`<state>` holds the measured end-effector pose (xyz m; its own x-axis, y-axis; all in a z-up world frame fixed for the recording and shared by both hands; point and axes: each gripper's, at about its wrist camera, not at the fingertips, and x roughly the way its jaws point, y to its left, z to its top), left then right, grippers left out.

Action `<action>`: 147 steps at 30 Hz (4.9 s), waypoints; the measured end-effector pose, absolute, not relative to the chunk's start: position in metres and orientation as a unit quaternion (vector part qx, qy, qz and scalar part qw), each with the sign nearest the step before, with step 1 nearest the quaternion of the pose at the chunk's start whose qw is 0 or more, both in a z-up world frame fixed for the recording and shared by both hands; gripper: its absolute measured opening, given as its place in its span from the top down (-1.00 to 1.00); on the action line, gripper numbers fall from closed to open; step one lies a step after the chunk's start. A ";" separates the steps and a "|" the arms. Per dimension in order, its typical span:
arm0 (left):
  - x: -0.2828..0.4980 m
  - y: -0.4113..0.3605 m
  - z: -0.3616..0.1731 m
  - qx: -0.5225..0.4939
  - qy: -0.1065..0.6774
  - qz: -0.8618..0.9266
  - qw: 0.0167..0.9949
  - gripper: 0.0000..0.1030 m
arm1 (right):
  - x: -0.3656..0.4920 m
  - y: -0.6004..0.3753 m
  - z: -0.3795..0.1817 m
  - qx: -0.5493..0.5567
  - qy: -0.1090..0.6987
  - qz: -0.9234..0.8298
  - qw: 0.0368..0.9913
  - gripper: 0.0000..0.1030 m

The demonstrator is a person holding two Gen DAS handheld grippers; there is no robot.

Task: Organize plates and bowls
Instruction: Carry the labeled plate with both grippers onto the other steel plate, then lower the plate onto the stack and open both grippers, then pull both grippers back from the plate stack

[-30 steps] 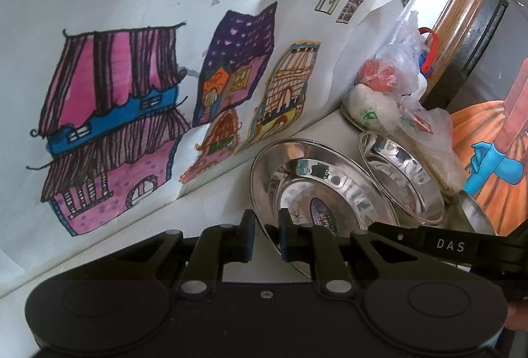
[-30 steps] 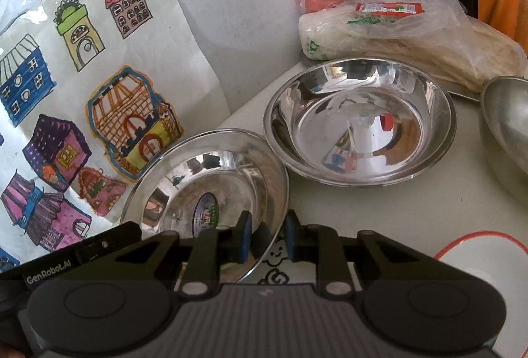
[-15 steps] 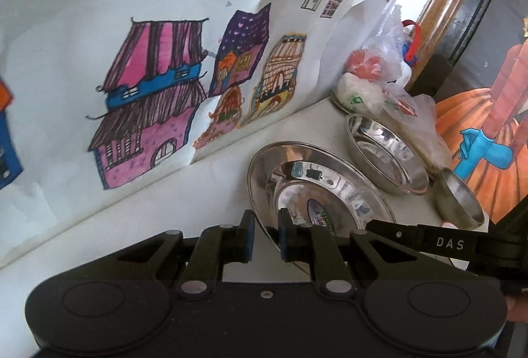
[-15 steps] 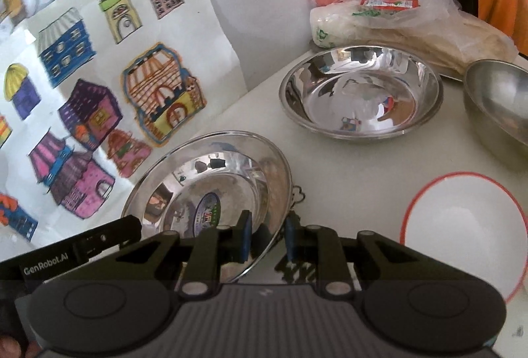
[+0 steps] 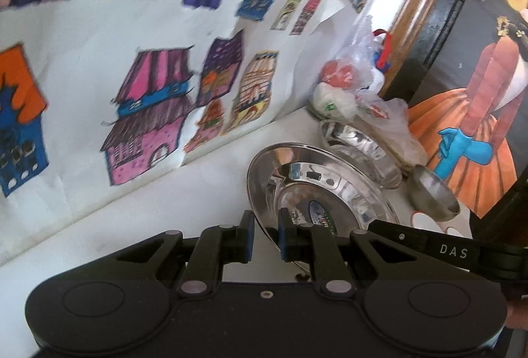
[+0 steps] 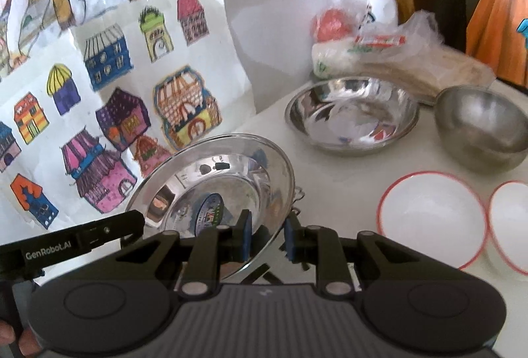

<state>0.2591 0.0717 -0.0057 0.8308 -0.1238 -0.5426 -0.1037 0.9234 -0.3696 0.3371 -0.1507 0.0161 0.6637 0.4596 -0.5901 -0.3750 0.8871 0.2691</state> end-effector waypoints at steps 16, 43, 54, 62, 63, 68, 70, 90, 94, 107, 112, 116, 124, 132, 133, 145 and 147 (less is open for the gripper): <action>0.347 0.027 0.027 -0.165 0.272 -0.065 0.946 0.70 | 0.387 -0.198 0.044 0.077 0.296 0.166 0.938 0.53; 0.466 -0.005 -0.007 -0.124 0.315 -0.068 0.938 0.65 | 0.470 -0.214 0.009 0.089 0.322 0.132 0.933 0.51; 0.469 -0.004 -0.010 -0.120 0.316 -0.065 0.939 0.63 | 0.473 -0.207 0.010 0.069 0.324 0.134 0.934 0.50; 0.471 -0.003 -0.018 -0.119 0.328 -0.054 0.935 0.59 | 0.470 -0.197 0.010 0.038 0.322 0.130 0.937 0.49; 0.471 -0.004 -0.018 -0.115 0.327 -0.054 0.937 0.59 | 0.470 -0.196 0.010 0.034 0.322 0.129 0.937 0.48; 0.473 -0.005 -0.017 -0.112 0.326 -0.052 0.937 0.58 | 0.469 -0.194 0.009 0.023 0.319 0.128 0.939 0.44; 0.473 -0.005 -0.017 -0.112 0.327 -0.051 0.937 0.58 | 0.469 -0.192 0.009 0.018 0.317 0.127 0.940 0.42; 0.470 -0.007 -0.015 -0.104 0.322 -0.054 0.939 0.57 | 0.466 -0.181 0.010 -0.037 0.321 0.127 0.938 0.13; 0.467 -0.006 -0.013 -0.096 0.315 -0.051 0.943 0.63 | 0.467 -0.177 0.010 -0.059 0.329 0.119 0.935 -0.05; 0.450 0.000 0.002 -0.103 0.301 -0.058 0.946 0.50 | 0.443 -0.186 0.031 -0.041 0.278 0.127 0.951 -0.59; 0.432 0.002 0.013 -0.109 0.283 -0.064 0.951 -0.11 | 0.419 -0.198 0.046 -0.031 0.240 0.126 0.962 -0.75; 0.415 0.003 0.023 -0.111 0.269 -0.070 0.954 -0.39 | 0.393 -0.208 0.059 -0.021 0.212 0.125 0.969 -0.87; 0.373 -0.006 0.043 -0.108 0.248 -0.091 0.958 -0.77 | 0.332 -0.234 0.081 -0.019 0.165 0.132 0.977 -0.99; 0.329 -0.027 0.053 -0.091 0.239 -0.129 0.958 -0.98 | 0.267 -0.262 0.084 -0.026 0.173 0.128 0.976 -1.00; 0.323 -0.030 0.054 -0.089 0.239 -0.133 0.958 -0.98 | 0.259 -0.264 0.082 -0.026 0.175 0.126 0.976 -1.00; 0.273 -0.062 0.033 -0.056 0.265 -0.169 0.948 -0.98 | 0.184 -0.289 0.049 -0.021 0.209 0.130 0.969 -1.00; 0.271 -0.066 0.027 -0.053 0.274 -0.170 0.945 -0.98 | 0.180 -0.292 0.043 -0.020 0.217 0.133 0.967 -1.00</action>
<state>0.2713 -0.0660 0.0274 0.7922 -0.3501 -0.4998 0.2923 0.9367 -0.1927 0.1797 -0.2918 0.0426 0.8702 0.2482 -0.4256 -0.2656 0.9639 0.0191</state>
